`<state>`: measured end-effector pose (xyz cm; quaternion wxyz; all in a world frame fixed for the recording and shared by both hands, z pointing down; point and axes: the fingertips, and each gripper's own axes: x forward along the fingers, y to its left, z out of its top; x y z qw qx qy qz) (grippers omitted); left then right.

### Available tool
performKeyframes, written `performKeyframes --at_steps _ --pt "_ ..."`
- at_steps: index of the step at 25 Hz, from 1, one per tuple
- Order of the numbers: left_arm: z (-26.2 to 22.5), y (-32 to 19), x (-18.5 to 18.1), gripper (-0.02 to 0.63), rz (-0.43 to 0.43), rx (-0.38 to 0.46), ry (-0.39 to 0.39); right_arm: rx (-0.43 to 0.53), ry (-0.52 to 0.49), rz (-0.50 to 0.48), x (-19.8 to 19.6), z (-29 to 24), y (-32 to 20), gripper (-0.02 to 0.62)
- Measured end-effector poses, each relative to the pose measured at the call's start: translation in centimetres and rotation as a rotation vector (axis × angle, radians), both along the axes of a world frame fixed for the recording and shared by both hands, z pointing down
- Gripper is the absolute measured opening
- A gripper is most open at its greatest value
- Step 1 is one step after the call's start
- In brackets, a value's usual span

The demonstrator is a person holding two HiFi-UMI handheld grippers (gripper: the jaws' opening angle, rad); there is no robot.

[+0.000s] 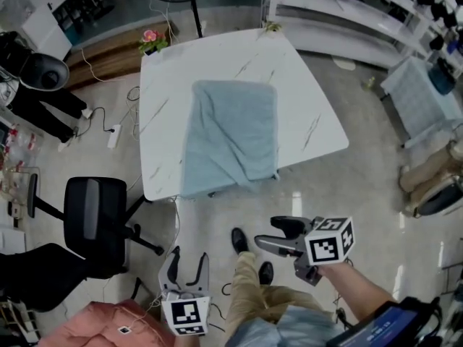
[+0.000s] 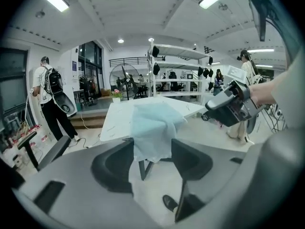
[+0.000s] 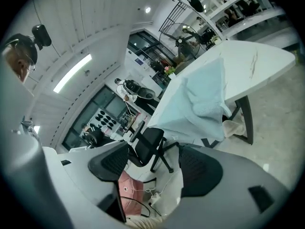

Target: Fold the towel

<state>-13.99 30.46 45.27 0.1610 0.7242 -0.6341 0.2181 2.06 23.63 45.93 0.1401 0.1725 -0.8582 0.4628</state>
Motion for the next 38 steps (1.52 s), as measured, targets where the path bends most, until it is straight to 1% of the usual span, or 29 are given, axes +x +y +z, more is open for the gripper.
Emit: performKeyframes --at_steps 4,8,11,15,19,24,27,29,32,34,36,37,38 --pt "-3.3 -4.4 0.1 0.250 0.039 0.080 0.015 0.083 -0.005 0.029 -0.3 -2.5 -2.3 0.339" --pt "-7.0 -10.8 1.2 0.250 0.074 0.174 0.031 0.155 -0.016 0.071 0.5 -4.9 -6.9 0.328" --pt "-9.1 -15.7 1.7 0.250 0.111 0.222 0.032 0.203 -0.032 0.113 0.7 -6.7 -10.9 0.321" --pt "-12.3 -19.8 1.3 0.249 0.166 0.276 0.035 0.285 -0.048 0.175 0.1 -10.6 -14.5 0.310" --pt "-14.7 -25.1 2.1 0.242 0.235 0.329 0.040 0.364 -0.001 0.233 0.8 -12.1 -19.5 0.303" --pt "-15.0 -30.5 1.9 0.239 0.276 0.361 0.060 0.474 0.036 0.296 0.7 -14.3 -24.6 0.291" --pt "-15.1 -32.9 1.7 0.227 0.294 0.365 0.076 0.520 0.055 0.313 0.4 -15.4 -26.7 0.285" --pt "-15.0 -34.5 1.7 0.224 0.309 0.360 0.073 0.539 0.070 0.323 0.5 -15.6 -28.0 0.280" --pt "-13.1 -37.3 1.7 0.213 0.323 0.318 0.069 0.525 0.082 0.341 0.6 -14.1 -30.6 0.278" --pt "-11.0 -39.3 1.5 0.201 0.323 0.272 0.087 0.504 0.097 0.345 0.6 -12.1 -32.5 0.275" --pt "-8.7 -41.4 1.4 0.176 0.312 0.219 0.112 0.477 0.119 0.343 0.7 -9.8 -34.4 0.268" --pt "-7.3 -42.5 1.3 0.150 0.300 0.191 0.118 0.462 0.133 0.338 0.7 -8.5 -35.3 0.259" --pt "-6.0 -43.6 1.1 0.100 0.285 0.164 0.117 0.450 0.151 0.330 0.7 -7.1 -36.1 0.256"
